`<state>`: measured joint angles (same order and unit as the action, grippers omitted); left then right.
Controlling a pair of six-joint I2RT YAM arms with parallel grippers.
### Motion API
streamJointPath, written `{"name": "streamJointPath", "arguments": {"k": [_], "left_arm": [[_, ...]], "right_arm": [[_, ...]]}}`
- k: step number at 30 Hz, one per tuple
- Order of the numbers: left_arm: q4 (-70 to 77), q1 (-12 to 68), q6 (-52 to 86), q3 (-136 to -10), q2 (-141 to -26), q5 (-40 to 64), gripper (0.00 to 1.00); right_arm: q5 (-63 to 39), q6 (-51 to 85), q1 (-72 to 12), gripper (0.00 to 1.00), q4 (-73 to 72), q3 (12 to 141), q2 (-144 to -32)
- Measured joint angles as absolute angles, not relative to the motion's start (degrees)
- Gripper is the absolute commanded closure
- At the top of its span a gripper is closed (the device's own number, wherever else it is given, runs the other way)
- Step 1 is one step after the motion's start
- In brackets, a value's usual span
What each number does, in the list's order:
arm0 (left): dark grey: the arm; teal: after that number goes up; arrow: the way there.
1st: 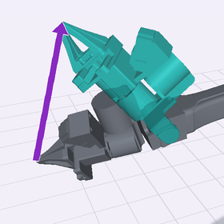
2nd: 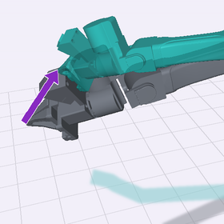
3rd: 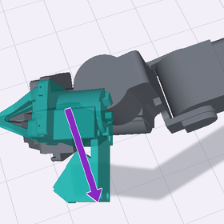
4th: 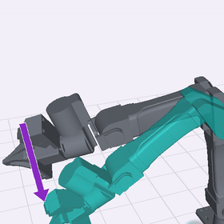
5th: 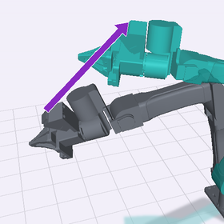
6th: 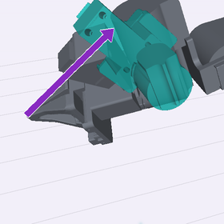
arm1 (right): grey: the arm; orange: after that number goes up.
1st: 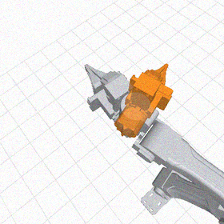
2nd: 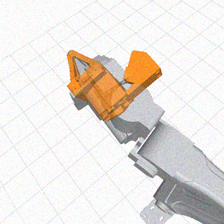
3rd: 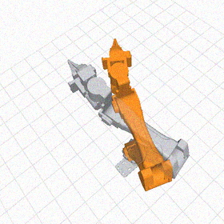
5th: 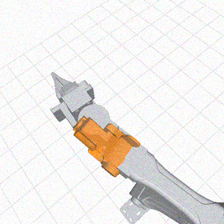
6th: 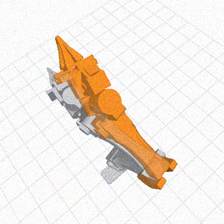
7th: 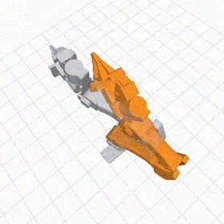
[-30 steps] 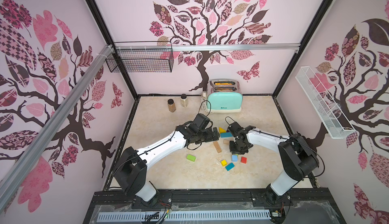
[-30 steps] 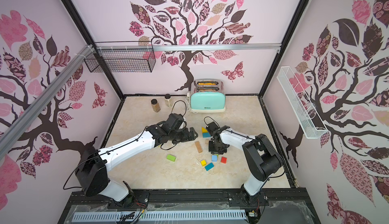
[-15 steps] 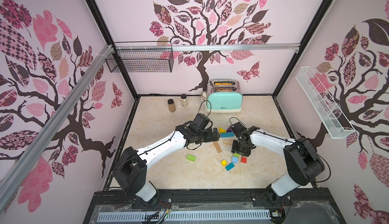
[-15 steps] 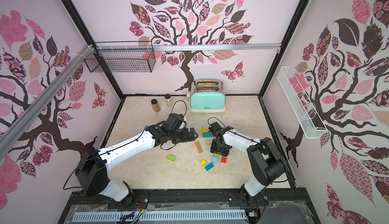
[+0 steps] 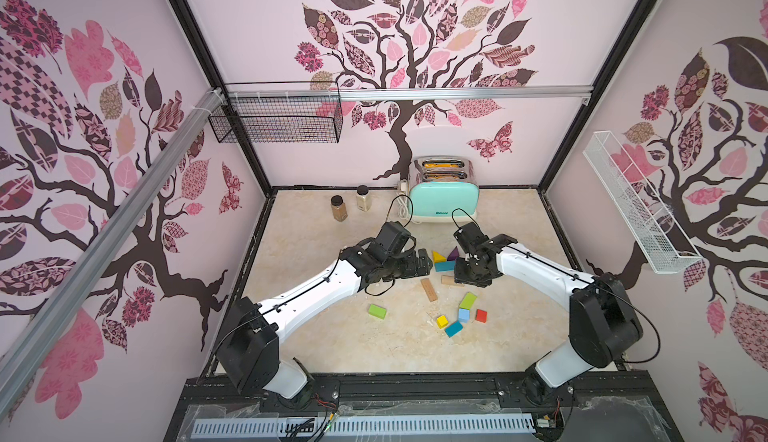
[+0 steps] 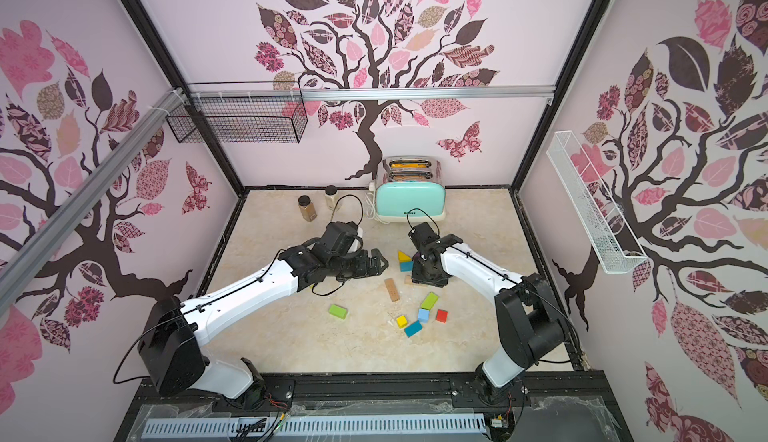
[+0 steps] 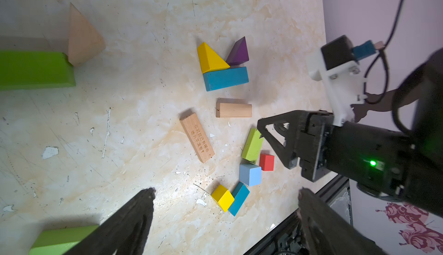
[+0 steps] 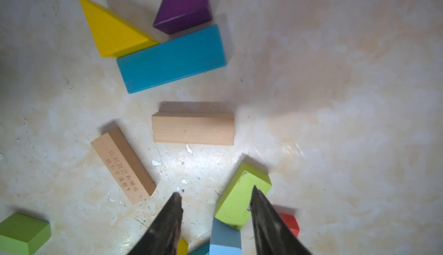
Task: Assemble a carrot with building blocks
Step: Assemble the building block at the center of the board.
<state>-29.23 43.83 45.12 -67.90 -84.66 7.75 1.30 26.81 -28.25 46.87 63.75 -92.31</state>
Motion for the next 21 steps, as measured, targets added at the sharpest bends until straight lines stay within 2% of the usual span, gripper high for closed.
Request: {"name": "streamJointPath", "arguments": {"k": [4, 11, 21], "left_arm": [[-28.99, 43.05, 45.45, -67.70, -82.50, 7.60, 0.02], [-28.77, 42.61, 46.37, -67.35, -82.46, 7.77, 0.02], [-28.77, 42.24, 46.52, -67.35, -83.40, 8.03, 0.02]], "right_arm": [[-2.39, 23.90, -28.25, 0.62, 45.47, 63.90, -96.92], [-4.38, 21.56, -28.25, 0.62, 44.12, 63.90, -99.63], [-0.43, 20.27, -28.25, 0.61, 44.03, 64.14, -102.91]]}}
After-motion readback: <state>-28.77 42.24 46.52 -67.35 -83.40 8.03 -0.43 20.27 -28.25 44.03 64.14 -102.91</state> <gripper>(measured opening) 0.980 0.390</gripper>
